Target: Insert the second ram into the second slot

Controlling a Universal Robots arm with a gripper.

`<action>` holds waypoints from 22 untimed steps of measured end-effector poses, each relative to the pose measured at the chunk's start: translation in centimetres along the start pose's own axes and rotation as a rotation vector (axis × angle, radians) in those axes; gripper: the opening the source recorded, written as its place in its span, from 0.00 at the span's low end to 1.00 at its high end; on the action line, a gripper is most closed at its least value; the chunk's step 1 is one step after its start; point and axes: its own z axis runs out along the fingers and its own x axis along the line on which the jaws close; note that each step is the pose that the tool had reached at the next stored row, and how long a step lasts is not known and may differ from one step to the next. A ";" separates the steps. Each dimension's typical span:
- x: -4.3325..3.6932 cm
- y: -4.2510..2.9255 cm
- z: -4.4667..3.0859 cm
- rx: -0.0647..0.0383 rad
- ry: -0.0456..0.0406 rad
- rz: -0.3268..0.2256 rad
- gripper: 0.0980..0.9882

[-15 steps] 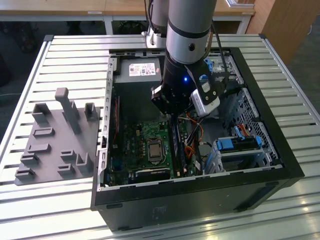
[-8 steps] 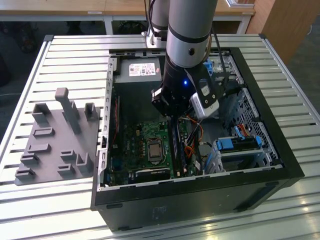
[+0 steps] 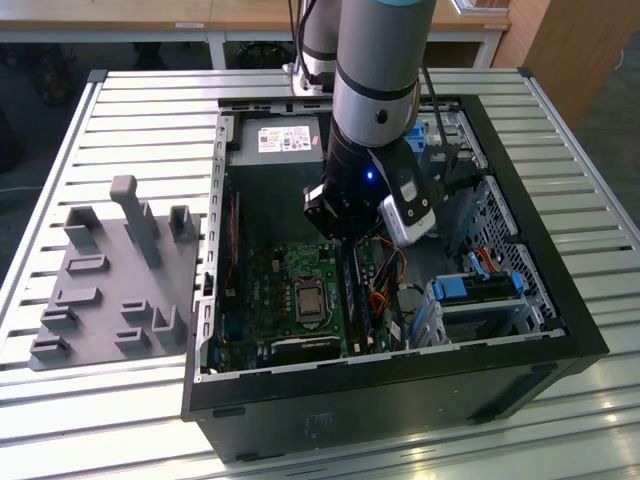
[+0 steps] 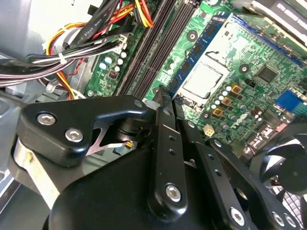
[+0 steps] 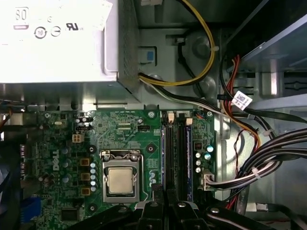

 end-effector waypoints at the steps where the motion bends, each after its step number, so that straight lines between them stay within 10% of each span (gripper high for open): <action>1: -0.13 0.00 0.15 0.000 0.0013 0.000 0.04; 22: -1.23 0.00 2.41 0.002 0.0055 -0.013 0.04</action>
